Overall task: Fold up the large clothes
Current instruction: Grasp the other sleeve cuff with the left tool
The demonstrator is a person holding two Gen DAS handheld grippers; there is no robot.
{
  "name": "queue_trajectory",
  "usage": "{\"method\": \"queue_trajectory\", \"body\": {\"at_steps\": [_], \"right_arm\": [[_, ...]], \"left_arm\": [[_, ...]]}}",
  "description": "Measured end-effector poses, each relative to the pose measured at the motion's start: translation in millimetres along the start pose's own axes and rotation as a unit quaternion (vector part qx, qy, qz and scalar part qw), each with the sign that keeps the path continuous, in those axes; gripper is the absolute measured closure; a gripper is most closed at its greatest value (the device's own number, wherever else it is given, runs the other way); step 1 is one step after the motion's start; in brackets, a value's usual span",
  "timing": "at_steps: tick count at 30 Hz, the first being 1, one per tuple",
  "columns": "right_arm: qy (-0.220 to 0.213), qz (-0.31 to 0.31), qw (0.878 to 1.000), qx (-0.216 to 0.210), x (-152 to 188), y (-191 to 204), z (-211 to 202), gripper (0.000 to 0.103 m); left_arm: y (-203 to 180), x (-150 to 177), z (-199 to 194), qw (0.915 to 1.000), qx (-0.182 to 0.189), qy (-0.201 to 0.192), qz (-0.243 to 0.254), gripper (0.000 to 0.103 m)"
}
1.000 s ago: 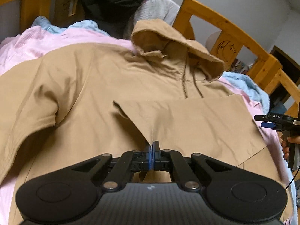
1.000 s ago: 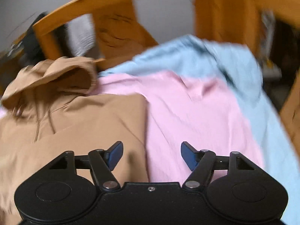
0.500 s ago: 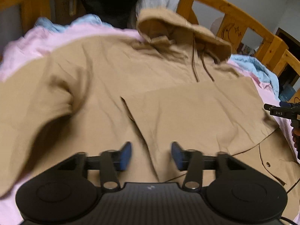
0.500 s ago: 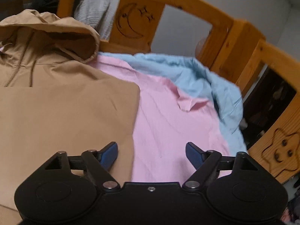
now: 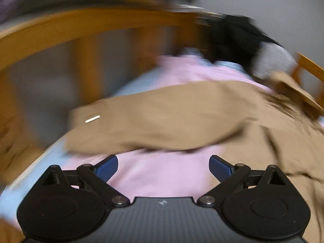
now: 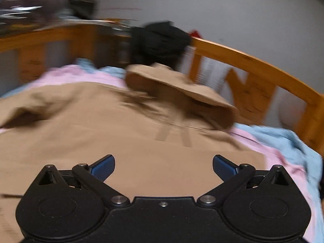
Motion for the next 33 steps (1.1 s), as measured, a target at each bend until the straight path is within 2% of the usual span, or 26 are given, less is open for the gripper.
{"method": "queue_trajectory", "body": {"at_steps": [2,4,7,10,13,15,17,18,19,20,21,22,23,25,29,31,33], "right_arm": [[-0.005,-0.009,1.000,-0.026,2.3,35.5,-12.2,0.001],[-0.007,-0.020,0.999,-0.047,7.5,64.3,-24.5,0.001],[-0.001,-0.035,0.998,-0.060,23.0,94.6,-39.4,0.001],[0.018,-0.023,0.997,-0.066,43.9,108.9,-48.9,0.001],[0.037,0.010,0.997,-0.061,63.5,109.2,-49.4,0.001],[0.048,0.034,0.997,-0.057,72.5,107.3,-48.0,0.001],[0.055,0.049,0.996,-0.057,78.7,107.8,-46.7,0.001],[0.057,0.051,0.995,-0.058,80.3,107.7,-46.1,0.001],[0.059,0.049,0.995,-0.056,79.6,107.8,-44.8,0.001],[0.059,0.045,0.996,-0.056,80.9,108.4,-45.3,0.001],[0.059,0.041,0.996,-0.055,79.7,108.3,-45.0,0.001],[0.057,0.038,0.996,-0.053,79.0,106.9,-45.5,0.001],[0.055,0.038,0.996,-0.051,78.1,104.7,-45.9,0.001],[0.054,0.042,0.996,-0.048,77.3,100.9,-46.7,0.001],[0.054,0.044,0.997,-0.046,78.2,96.1,-50.4,0.001],[0.051,0.042,0.997,-0.048,76.3,93.1,-51.6,0.001],[0.045,0.052,0.996,-0.061,68.5,86.5,-51.1,0.001]], "left_arm": [[36.0,4.7,9.0,0.9983,-0.027,0.004,-0.052,0.004],[58.9,5.1,19.4,0.9949,-0.038,0.005,-0.093,0.005],[77.8,3.3,39.9,0.9879,-0.059,0.017,-0.142,0.012],[91.8,0.0,66.3,0.9777,-0.070,0.031,-0.196,0.022],[99.3,-1.3,85.9,0.9676,-0.069,0.045,-0.239,0.022],[100.1,-6.8,94.2,0.9627,-0.060,0.042,-0.261,0.022],[96.4,-17.1,98.7,0.9601,-0.029,0.026,-0.277,0.022],[96.0,-20.6,103.1,0.9592,-0.027,0.024,-0.280,0.022],[96.3,-21.8,105.0,0.9585,-0.035,0.025,-0.282,0.029],[96.4,-21.5,107.8,0.9578,-0.047,0.025,-0.283,0.047],[96.8,-22.8,110.9,0.9565,-0.066,0.028,-0.283,0.057],[97.7,-22.8,113.1,0.9537,-0.082,0.033,-0.288,0.077],[98.7,-23.7,111.6,0.9500,-0.090,0.030,-0.297,0.085],[95.3,-26.2,102.1,0.9474,-0.088,0.012,-0.308,0.092],[77.7,-39.4,62.7,0.9623,-0.083,-0.046,-0.255,0.097],[61.3,-50.0,33.5,0.9674,-0.068,-0.094,-0.225,0.097],[36.9,-65.5,1.4,0.9714,-0.038,-0.154,-0.176,0.097]]}}
Point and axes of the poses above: each gripper's, at about its wrist camera, not at the fingertips, and z roughly the way its jaws point, y to its left, x to its underside, the point moved 10 cm from there along z, roughly the way its jaws point, and after that the axes turned 10 degrees about -x, right-handed, at the moved point
